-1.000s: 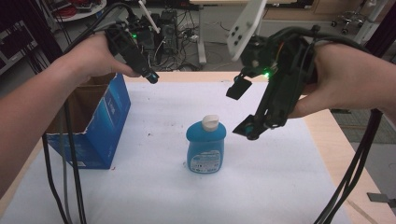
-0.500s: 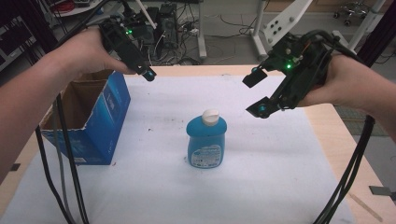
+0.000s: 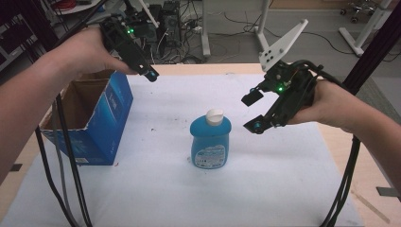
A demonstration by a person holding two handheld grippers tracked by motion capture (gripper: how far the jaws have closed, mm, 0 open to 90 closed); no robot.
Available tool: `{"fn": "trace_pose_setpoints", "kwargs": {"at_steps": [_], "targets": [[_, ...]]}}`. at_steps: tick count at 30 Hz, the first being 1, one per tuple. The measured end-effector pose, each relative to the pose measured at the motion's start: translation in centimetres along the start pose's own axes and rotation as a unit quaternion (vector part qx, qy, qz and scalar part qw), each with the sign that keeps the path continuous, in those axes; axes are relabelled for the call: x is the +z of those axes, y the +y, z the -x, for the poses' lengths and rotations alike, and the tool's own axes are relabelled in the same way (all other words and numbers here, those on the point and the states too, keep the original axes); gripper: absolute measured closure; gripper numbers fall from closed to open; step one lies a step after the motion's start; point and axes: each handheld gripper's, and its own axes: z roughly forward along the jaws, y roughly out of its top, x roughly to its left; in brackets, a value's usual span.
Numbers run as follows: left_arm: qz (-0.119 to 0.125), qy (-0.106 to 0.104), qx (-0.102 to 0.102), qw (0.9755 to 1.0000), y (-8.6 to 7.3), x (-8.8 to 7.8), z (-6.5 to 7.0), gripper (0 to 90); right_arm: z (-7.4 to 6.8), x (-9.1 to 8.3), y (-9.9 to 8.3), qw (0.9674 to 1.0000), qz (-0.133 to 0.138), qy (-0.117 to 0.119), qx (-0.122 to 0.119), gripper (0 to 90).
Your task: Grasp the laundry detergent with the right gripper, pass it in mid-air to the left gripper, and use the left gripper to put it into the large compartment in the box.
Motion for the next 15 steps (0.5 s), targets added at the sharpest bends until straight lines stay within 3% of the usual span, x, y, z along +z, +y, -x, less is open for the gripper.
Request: {"fn": "trace_pose_setpoints", "kwargs": {"at_steps": [15], "targets": [[0.001, -0.007, 0.006, 1.0000, 0.0, 0.2, 0.3, 18.1, 0.3, 4.5, -0.8, 0.9997, -0.003, 0.025, 0.002, 17.7]]}}
